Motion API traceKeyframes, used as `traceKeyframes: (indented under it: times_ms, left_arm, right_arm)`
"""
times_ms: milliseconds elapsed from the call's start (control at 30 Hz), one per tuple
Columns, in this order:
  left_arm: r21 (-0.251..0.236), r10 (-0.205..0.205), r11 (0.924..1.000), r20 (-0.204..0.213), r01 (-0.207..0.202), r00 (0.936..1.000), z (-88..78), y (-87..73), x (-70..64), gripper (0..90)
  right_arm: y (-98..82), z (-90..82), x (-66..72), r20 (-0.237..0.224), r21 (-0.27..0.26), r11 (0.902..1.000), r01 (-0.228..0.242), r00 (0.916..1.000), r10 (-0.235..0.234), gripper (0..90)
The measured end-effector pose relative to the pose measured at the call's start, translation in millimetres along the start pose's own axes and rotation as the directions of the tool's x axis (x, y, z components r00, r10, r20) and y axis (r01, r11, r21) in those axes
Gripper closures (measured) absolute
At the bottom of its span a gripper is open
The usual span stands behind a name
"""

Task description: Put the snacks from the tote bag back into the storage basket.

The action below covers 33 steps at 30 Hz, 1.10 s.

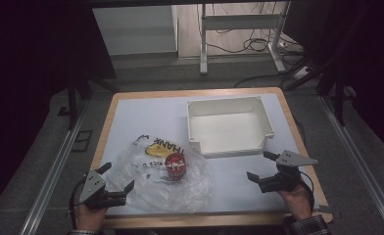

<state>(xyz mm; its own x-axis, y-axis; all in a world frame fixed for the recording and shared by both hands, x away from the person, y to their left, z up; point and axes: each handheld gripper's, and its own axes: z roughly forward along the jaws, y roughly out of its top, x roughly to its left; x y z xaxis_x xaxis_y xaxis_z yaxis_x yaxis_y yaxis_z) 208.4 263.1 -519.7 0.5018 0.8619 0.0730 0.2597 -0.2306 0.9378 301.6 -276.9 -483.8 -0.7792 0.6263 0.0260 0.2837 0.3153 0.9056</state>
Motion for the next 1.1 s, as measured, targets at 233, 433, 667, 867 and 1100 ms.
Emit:
traceKeyframes:
  times_ms: [233,433,667,867,1100]
  left_arm:
    - [-0.01,0.005,0.9999,-0.013,-0.005,0.9999,-1.0,0.2,0.2,0.3]
    - [-0.011,0.01,0.9999,-0.013,-0.011,0.9999,-0.8,0.3,-0.3,0.2]
    - [-0.012,0.017,0.9998,-0.006,-0.017,0.9998,-0.5,0.4,-1.0,0.3]
    - [-0.012,0.02,0.9997,-0.005,-0.02,0.9998,-0.4,0.5,-1.2,0.3]
    - [-0.012,0.024,0.9996,-0.006,-0.024,0.9997,0.1,0.6,-1.7,0.3]
  right_arm:
    - [2.2,3.5,6.5,0.003,0.005,0.9996,0.029,0.9996,-0.029,0.5]
    - [3.7,6.1,9.2,-0.005,0.004,0.9992,0.041,0.9992,-0.041,0.5]
    - [5.1,8.4,11.6,-0.008,0.003,0.9986,0.053,0.9985,-0.053,0.5]
    - [5.5,8.6,11.6,-0.01,0.0,0.9986,0.052,0.9986,-0.052,0.5]
    - [6.1,10.2,12.8,-0.015,-0.003,0.9981,0.061,0.998,-0.061,0.5]
